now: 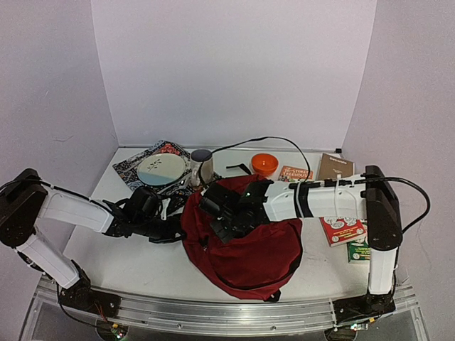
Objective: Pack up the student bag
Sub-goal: Hold the student bag at the center of the board.
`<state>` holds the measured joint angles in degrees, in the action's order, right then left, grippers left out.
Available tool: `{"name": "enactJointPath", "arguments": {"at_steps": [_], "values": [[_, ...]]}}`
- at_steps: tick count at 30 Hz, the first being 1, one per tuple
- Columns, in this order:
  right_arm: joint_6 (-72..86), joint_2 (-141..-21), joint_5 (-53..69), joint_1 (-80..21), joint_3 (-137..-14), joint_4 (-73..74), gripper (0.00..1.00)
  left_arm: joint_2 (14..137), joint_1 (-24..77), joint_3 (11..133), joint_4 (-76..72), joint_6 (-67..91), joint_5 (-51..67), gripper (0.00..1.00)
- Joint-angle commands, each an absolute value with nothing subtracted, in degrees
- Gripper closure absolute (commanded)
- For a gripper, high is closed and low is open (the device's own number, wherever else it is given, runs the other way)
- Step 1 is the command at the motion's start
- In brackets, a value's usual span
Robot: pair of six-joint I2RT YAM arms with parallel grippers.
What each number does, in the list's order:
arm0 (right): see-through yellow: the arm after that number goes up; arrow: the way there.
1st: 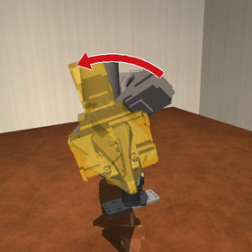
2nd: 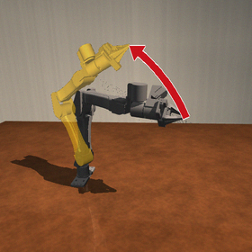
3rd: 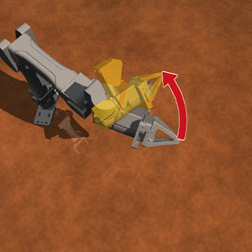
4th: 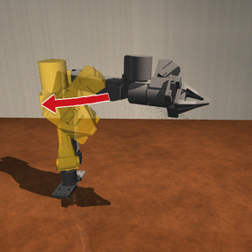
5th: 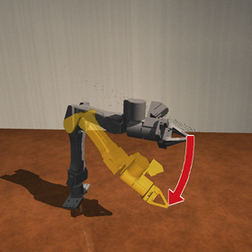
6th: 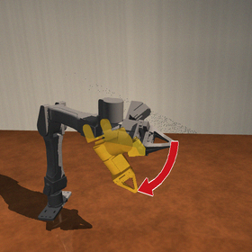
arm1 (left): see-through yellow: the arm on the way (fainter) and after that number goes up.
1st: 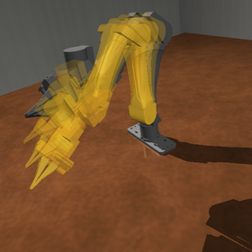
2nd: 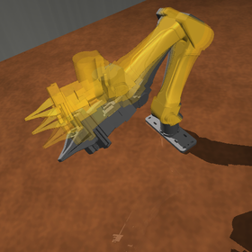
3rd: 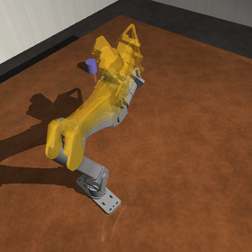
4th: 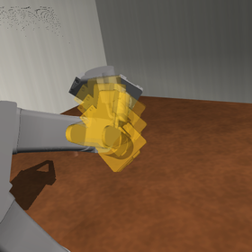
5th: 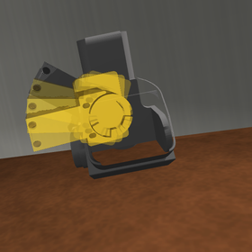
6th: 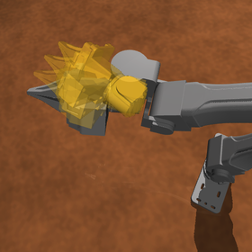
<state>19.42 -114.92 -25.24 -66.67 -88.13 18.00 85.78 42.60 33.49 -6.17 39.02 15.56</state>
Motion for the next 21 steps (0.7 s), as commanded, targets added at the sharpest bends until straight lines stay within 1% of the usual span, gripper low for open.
{"name": "enactJointPath", "arguments": {"at_steps": [1, 5, 8, 9, 16, 18, 21], "values": [[26.6, -109.5, -32.1, -66.0, -83.3, 19.2, 1.0, 86.0, 40.4, 31.9, -7.1, 38.6, 12.3, 1.0], [28.9, -107.5, -32.7, -65.1, -79.9, 17.8, 1.0, 87.1, 39.9, 31.5, -7.2, 38.1, 11.8, 1.0], [27.4, -107.2, -29.1, -65.1, -79.9, 14.2, 1.0, 87.9, 39.9, 31.7, -7.8, 37.3, 12.4, 1.0], [26.6, -107.2, -27.2, -65.1, -79.8, 12.6, 1.0, 87.7, 40.0, 31.8, -8.2, 36.9, 12.9, 0.98], [24.9, -107.3, -17.3, -65.2, -78.0, 0.9, 1.0, 79.0, 41.0, 32.6, -9.1, 34.2, 13.6, 0.62], [25.0, -107.5, -15.6, -65.2, -77.8, -1.4, 1.0, 77.1, 42.0, 33.1, -9.2, 32.9, 13.9, 0.55], [25.9, -107.3, -14.7, -65.2, -76.7, -4.0, 1.0, 76.1, 43.9, 34.4, -10.1, 32.5, 15.2, 0.48]]}}
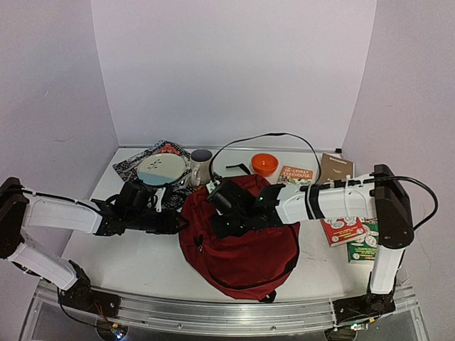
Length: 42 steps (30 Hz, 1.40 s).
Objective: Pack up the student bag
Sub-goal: Hold the student bag at the center of the board.
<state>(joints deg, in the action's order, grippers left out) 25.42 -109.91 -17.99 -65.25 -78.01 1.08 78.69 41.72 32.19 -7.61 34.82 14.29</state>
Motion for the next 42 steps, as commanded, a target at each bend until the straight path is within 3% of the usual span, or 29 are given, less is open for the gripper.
{"name": "enactJointPath", "arguments": {"at_steps": [1, 14, 27, 37, 42], "values": [[26.2, -107.0, -14.6, -65.2, -76.0, -5.1, 1.0, 76.2, 44.4, 34.7, -10.6, 32.9, 15.7, 0.46], [31.4, -104.8, -17.1, -65.2, -71.9, -11.3, 1.0, 83.7, 48.7, 34.3, -22.7, 37.6, 20.9, 0.45], [33.9, -104.8, -16.1, -65.2, -70.5, -12.3, 1.0, 91.5, 50.3, 35.1, -28.9, 34.9, 21.0, 0.57], [35.2, -105.9, -14.4, -65.2, -70.8, -13.6, 1.0, 96.3, 51.0, 37.0, -32.1, 35.5, 21.1, 0.6], [35.5, -106.4, -13.6, -65.2, -71.0, -13.9, 1.0, 98.8, 51.2, 37.8, -33.8, 36.5, 21.4, 0.69]]}}
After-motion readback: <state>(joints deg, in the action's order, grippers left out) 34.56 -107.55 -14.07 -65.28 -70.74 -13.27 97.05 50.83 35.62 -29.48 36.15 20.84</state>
